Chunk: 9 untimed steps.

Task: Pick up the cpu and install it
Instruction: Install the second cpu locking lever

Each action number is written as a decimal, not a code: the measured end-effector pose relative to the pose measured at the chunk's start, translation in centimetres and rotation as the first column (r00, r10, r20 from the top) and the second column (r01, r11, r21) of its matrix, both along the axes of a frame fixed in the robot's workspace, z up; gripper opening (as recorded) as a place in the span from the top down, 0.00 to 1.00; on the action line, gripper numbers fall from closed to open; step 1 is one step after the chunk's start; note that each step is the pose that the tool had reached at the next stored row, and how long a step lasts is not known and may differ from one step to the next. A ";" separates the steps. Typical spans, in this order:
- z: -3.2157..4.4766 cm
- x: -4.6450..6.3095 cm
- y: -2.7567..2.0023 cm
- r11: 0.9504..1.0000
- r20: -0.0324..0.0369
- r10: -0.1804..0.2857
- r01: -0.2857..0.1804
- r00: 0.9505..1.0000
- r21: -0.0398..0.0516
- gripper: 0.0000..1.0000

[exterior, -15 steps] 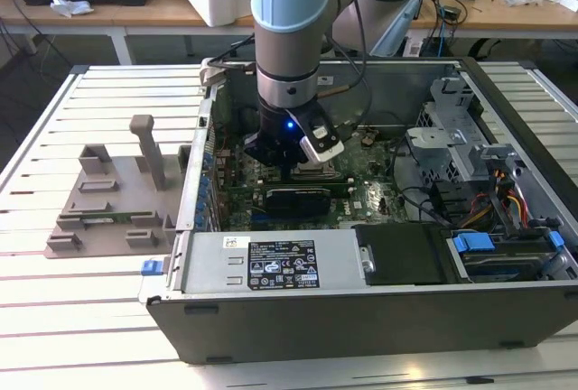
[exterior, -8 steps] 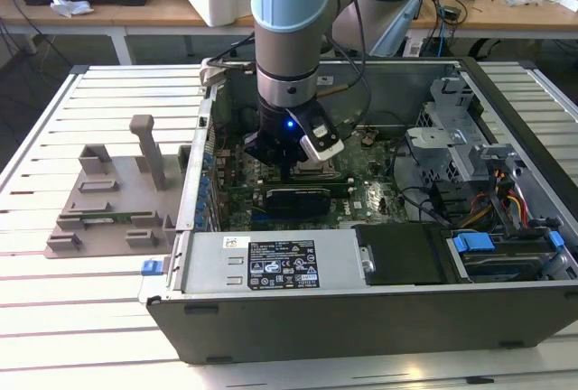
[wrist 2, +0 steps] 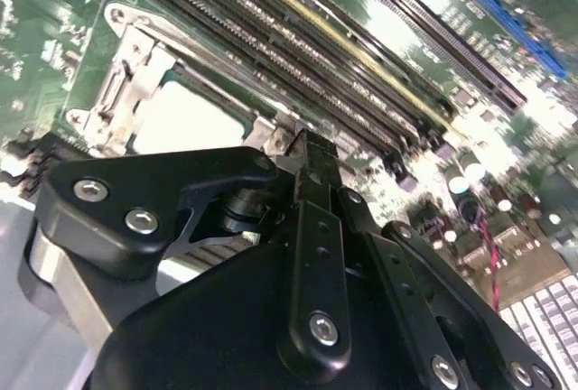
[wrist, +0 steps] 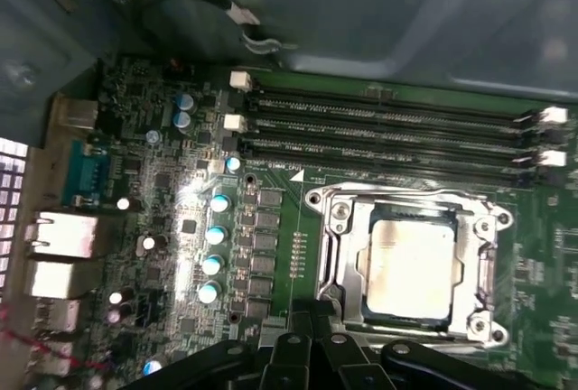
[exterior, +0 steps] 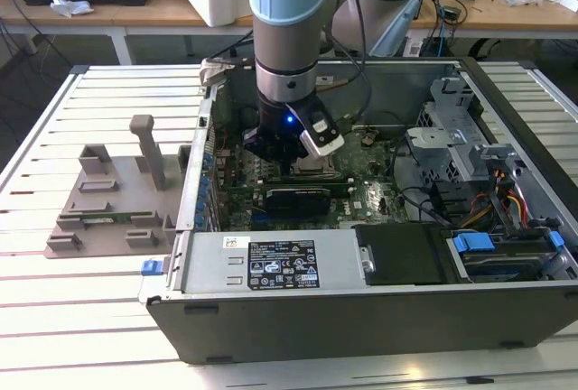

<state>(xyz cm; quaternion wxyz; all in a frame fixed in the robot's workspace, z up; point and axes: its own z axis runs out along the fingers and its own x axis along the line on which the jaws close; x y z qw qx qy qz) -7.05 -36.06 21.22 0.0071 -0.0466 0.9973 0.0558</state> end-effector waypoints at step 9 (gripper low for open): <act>0.74 2.2 1.17 1.000 -0.002 0.000 0.000 1.000 -0.012 0.89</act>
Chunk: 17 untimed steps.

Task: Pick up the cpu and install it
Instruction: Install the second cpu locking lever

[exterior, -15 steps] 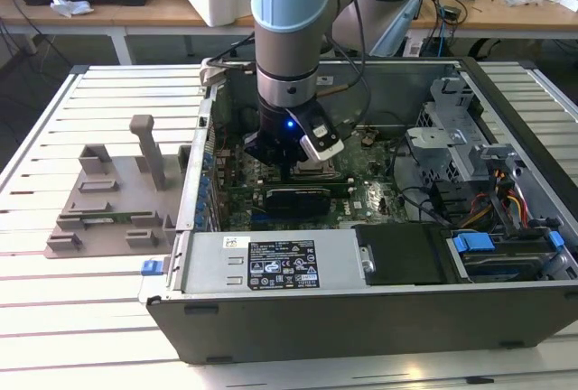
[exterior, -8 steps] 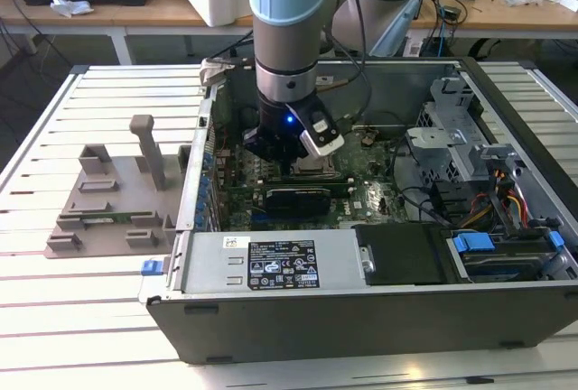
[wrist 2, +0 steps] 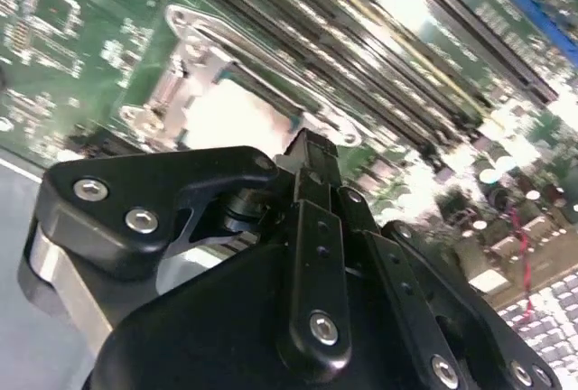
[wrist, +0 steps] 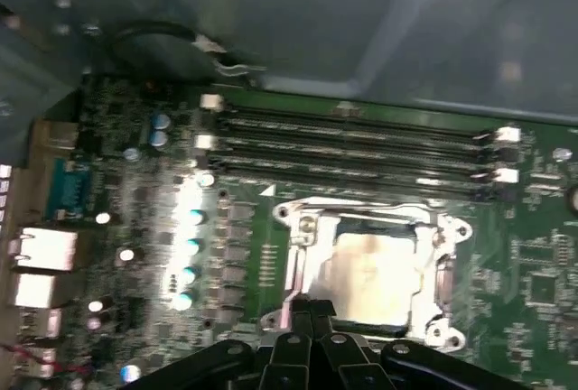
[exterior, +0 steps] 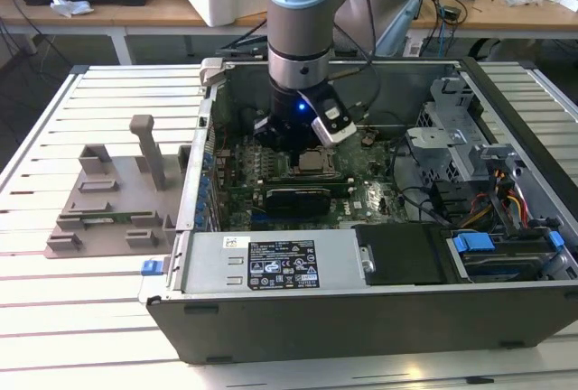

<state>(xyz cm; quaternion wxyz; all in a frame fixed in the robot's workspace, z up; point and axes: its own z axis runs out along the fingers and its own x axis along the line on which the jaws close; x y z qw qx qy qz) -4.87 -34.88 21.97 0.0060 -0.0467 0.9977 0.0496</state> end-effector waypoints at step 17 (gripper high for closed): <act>2.30 2.7 2.51 0.997 -0.004 0.000 0.000 1.000 -0.072 0.89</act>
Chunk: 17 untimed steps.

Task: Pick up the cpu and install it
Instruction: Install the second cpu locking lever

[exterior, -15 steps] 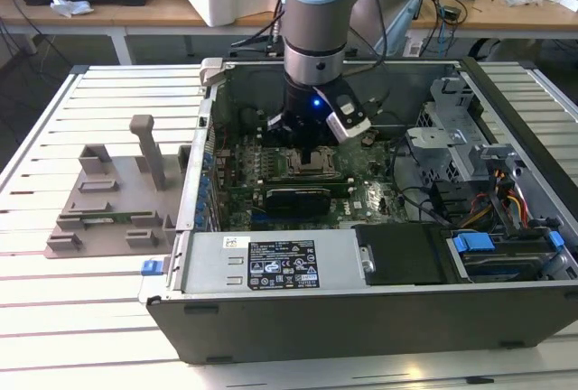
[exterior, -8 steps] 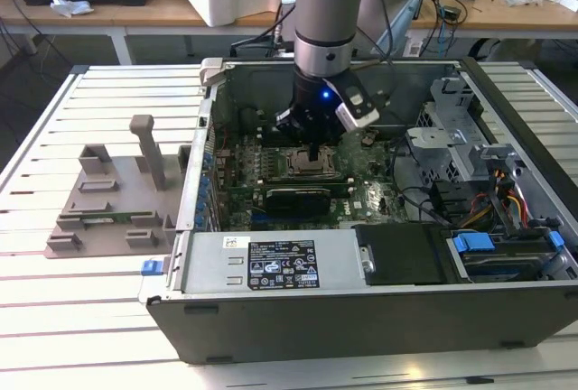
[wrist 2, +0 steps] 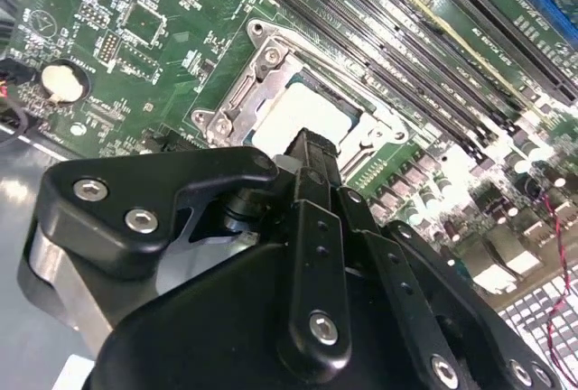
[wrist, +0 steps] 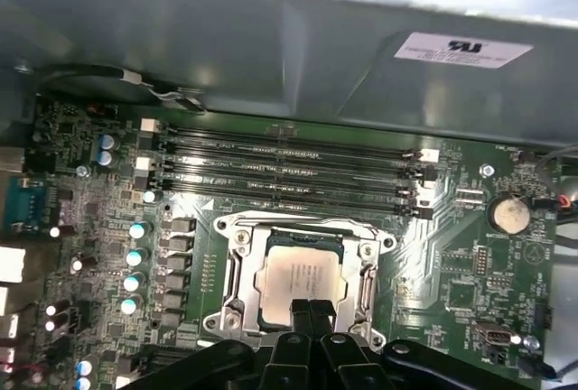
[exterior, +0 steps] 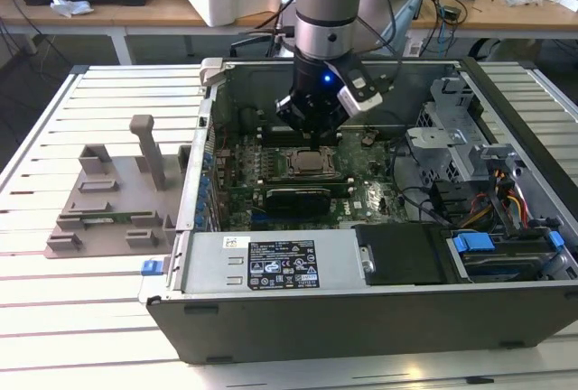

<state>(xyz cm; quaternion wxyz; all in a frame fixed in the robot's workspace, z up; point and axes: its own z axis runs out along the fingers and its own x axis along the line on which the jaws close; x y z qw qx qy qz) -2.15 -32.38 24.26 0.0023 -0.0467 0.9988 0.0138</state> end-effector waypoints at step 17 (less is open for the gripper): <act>3.54 0.0 0.09 1.000 0.000 0.000 0.000 1.000 0.000 0.89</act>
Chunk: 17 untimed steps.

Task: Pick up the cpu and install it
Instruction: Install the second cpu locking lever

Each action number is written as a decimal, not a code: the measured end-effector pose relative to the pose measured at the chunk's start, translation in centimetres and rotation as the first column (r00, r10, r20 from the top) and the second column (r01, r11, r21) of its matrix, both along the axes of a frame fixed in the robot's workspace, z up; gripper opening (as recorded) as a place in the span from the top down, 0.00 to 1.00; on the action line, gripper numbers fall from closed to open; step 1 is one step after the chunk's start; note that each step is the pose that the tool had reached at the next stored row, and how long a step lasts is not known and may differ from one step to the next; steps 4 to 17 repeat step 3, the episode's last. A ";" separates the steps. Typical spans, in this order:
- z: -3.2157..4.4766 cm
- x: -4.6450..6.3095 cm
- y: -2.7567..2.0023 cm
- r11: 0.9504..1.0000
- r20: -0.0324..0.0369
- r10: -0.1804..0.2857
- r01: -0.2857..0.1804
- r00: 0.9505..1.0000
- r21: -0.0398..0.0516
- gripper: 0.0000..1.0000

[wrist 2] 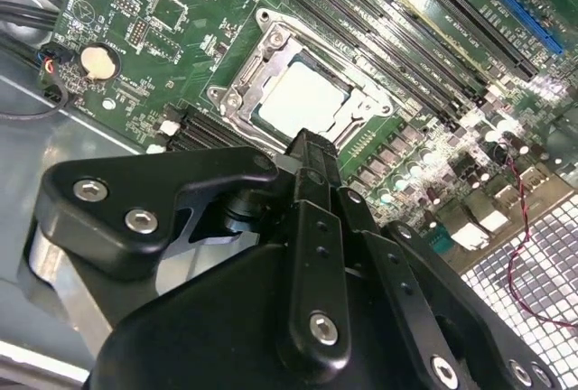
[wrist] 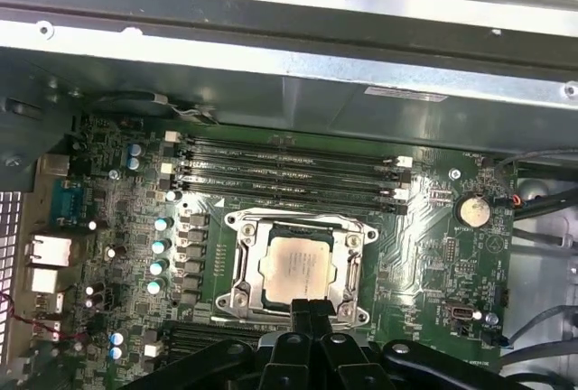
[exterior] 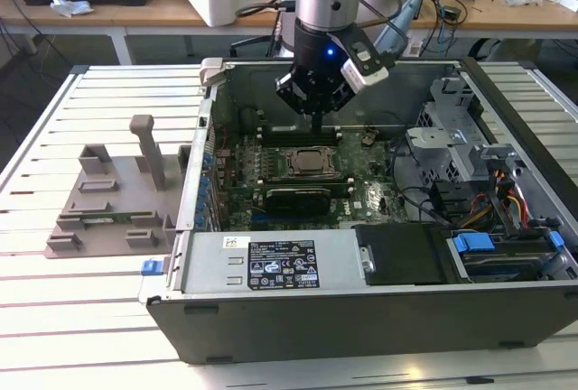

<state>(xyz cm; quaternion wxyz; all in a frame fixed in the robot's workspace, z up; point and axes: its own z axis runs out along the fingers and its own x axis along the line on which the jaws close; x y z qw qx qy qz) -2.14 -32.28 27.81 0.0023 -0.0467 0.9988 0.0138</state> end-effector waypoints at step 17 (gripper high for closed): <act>0.02 0.0 0.00 1.000 0.000 0.000 0.000 1.000 0.000 0.89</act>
